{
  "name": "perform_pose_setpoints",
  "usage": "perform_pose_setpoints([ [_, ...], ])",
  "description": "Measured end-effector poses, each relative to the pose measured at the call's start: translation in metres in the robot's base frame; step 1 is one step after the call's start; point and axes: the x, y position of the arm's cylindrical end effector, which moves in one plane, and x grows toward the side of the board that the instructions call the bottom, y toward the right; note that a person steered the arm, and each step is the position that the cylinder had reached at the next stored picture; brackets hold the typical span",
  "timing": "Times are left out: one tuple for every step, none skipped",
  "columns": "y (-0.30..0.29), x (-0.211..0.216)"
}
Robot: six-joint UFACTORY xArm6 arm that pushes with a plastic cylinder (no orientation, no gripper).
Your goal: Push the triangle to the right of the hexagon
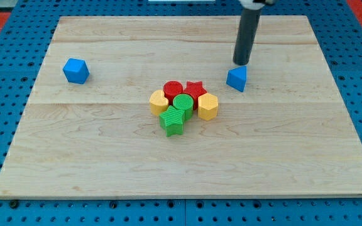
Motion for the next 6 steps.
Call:
perform_pose_setpoints([
  [0.018,0.051],
  [0.018,0.048],
  [-0.018,0.045],
  [0.016,0.065],
  [0.022,0.082],
  [-0.007,0.093],
])
